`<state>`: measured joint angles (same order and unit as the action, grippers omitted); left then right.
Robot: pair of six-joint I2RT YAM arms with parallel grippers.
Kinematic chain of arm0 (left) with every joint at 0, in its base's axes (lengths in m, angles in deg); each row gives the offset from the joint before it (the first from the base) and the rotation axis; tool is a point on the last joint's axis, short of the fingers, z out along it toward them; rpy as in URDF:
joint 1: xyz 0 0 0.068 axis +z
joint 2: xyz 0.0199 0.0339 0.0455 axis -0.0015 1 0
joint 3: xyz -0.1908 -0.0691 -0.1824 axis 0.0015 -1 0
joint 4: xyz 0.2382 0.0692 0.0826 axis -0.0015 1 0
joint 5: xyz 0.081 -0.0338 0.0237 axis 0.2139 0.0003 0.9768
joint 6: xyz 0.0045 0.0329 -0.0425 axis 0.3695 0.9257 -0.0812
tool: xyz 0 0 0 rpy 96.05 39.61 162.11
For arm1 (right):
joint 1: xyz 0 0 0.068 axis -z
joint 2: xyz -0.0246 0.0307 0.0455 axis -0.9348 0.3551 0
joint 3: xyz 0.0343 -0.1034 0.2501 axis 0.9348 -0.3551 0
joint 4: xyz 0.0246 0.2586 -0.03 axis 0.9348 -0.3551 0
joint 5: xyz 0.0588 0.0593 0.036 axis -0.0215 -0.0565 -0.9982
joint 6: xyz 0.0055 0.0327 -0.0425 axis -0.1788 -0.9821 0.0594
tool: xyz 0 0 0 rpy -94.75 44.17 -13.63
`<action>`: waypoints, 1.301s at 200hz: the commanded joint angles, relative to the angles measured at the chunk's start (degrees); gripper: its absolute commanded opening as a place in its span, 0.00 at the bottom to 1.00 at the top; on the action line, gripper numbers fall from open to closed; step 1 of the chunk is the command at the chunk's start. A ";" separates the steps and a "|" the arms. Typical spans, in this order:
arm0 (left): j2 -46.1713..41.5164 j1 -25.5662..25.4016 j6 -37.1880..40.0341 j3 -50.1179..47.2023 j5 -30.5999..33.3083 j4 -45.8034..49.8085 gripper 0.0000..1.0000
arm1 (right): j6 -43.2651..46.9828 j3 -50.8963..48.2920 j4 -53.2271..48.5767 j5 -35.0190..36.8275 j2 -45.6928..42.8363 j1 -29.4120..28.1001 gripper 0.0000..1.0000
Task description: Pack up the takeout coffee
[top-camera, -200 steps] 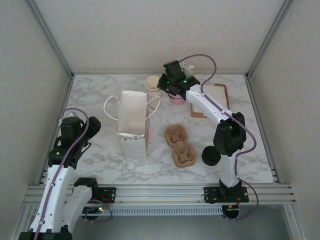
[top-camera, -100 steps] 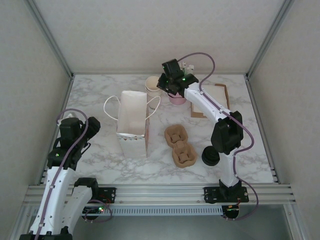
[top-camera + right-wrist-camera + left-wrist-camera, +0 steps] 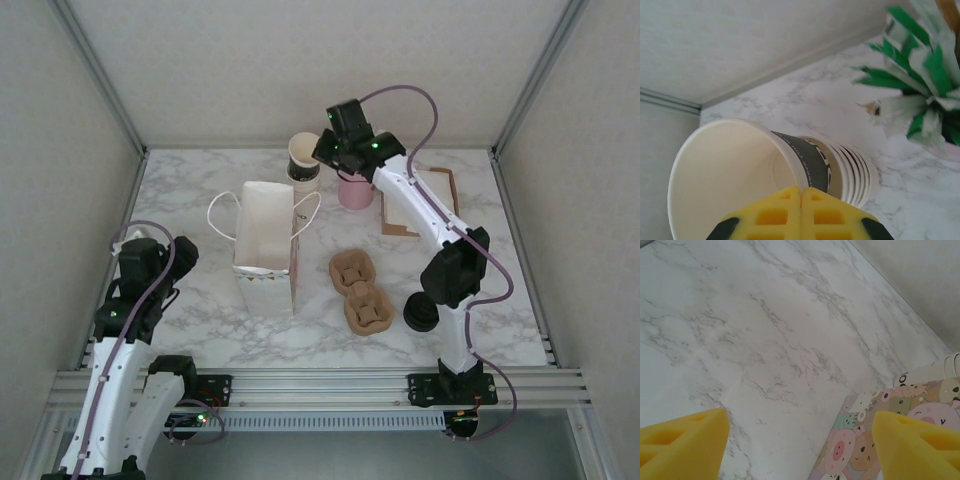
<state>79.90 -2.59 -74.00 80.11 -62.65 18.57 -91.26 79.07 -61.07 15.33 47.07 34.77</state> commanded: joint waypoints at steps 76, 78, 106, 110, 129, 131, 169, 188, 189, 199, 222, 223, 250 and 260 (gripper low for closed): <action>-0.32 0.39 -0.81 -1.40 0.52 0.24 0.76 | 10.99 -6.76 -12.59 5.60 -24.00 -0.97 0.00; -0.27 0.39 -0.79 -1.48 0.39 0.17 0.76 | 11.05 -8.06 -12.44 5.66 -25.11 -1.03 0.00; 1.11 0.47 -1.21 -1.93 -1.06 -0.87 0.75 | 10.48 -23.35 -13.02 5.85 -39.07 -2.49 0.00; 1.29 0.40 -1.33 -1.99 -1.24 -0.98 0.75 | 10.32 -25.22 -13.68 5.89 -40.78 -2.87 0.00; 2.09 0.42 -1.24 -1.81 -1.75 -0.91 0.75 | 7.99 -31.38 -18.89 6.91 -48.09 -4.26 0.00; 2.18 0.40 -1.25 -1.78 -1.78 -0.91 0.75 | 7.70 -32.28 -19.27 6.74 -48.91 -4.42 0.00; 2.95 0.35 -1.02 -1.33 -1.52 0.01 0.75 | 3.63 -47.28 -18.64 0.04 -60.42 -10.17 0.00; 2.96 0.38 -0.77 -1.11 -0.48 1.12 0.75 | 2.36 -54.10 -15.74 1.09 -62.15 -16.27 0.00; 2.93 0.43 -0.75 -1.09 -0.43 1.15 0.75 | 2.27 -54.43 -15.47 1.19 -62.16 -16.62 0.00; 2.75 0.39 -0.77 -0.99 0.12 1.80 0.75 | 2.28 -57.76 -12.84 1.76 -61.73 -19.96 0.00; 1.82 0.39 -1.89 -1.13 0.88 2.65 0.76 | 2.96 -62.22 -6.98 2.94 -58.79 -25.68 0.00; 1.79 0.35 -1.92 -1.10 0.87 2.66 0.76 | 2.93 -62.40 -6.74 2.90 -58.63 -25.77 0.00; 0.89 0.40 -1.95 -1.24 0.54 3.08 0.77 | 0.69 -68.13 0.65 0.00 -55.26 -27.70 0.00; 0.73 0.39 -2.08 -1.28 0.80 3.51 0.77 | -0.03 -69.46 1.82 0.06 -53.79 -27.94 0.00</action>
<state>81.65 -2.59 -75.07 78.84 -62.86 19.88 -88.64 12.56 -66.77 16.55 -8.82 7.93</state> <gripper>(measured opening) 0.766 0.049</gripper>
